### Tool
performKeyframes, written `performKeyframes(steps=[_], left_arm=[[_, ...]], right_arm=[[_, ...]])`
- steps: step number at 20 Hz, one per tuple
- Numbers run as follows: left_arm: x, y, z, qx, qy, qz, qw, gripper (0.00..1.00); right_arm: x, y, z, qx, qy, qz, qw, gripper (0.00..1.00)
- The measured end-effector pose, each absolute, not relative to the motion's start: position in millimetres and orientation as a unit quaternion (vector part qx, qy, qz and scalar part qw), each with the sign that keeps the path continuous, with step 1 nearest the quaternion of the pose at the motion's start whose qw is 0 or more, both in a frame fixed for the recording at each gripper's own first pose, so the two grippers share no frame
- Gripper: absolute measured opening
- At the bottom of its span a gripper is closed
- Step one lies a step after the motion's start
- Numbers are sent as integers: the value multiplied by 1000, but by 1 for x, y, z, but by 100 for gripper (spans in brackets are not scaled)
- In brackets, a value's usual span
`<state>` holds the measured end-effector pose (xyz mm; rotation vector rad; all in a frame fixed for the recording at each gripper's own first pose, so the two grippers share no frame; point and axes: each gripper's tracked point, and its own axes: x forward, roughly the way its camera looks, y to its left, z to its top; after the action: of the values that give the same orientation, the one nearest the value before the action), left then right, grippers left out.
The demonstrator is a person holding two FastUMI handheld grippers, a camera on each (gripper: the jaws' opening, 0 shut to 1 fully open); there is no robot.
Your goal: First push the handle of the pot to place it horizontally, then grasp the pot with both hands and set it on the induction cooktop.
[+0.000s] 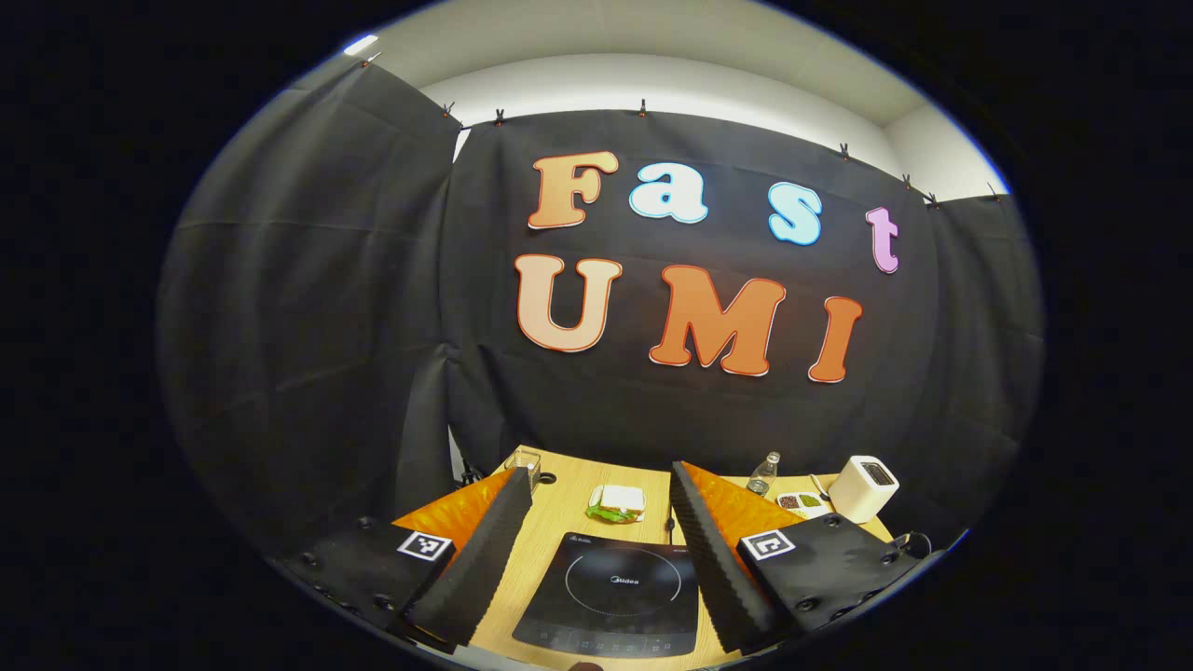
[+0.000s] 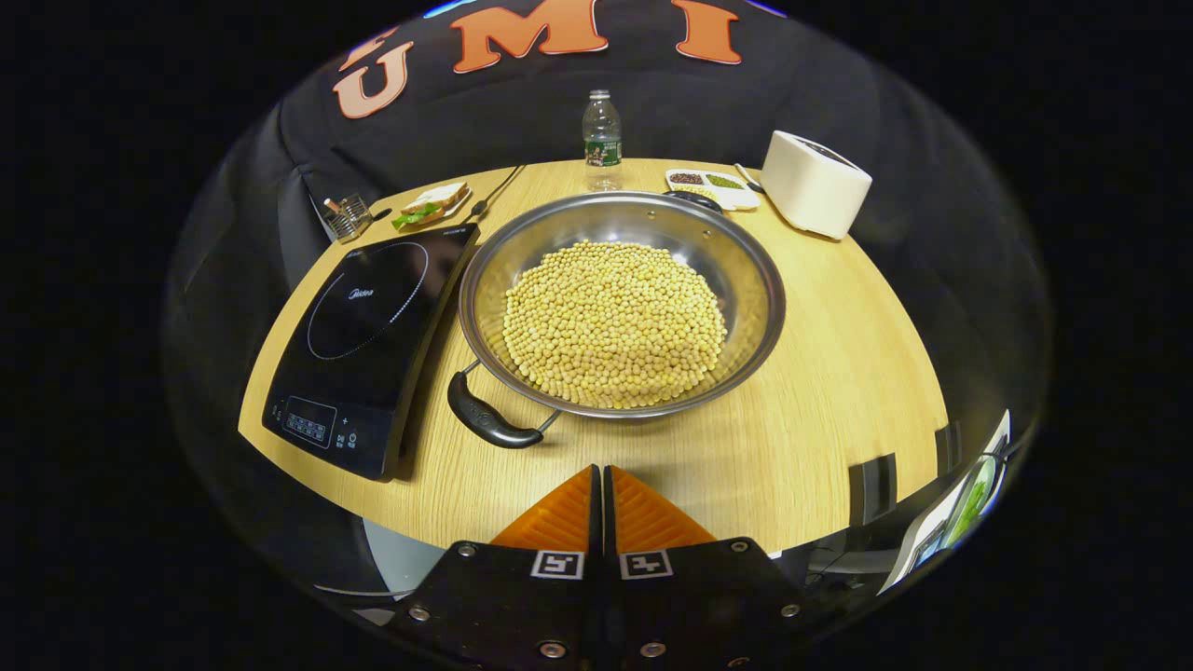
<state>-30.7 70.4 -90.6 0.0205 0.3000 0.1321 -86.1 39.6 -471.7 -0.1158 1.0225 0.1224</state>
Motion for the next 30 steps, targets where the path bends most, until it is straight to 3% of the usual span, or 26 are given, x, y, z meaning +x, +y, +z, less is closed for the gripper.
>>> performKeyframes(steps=[30], left_arm=[[-75, 122, -73, 11, 140, 119, 983, 98]], right_arm=[[-64, 114, -495, -85, 497, 130, 854, 0]])
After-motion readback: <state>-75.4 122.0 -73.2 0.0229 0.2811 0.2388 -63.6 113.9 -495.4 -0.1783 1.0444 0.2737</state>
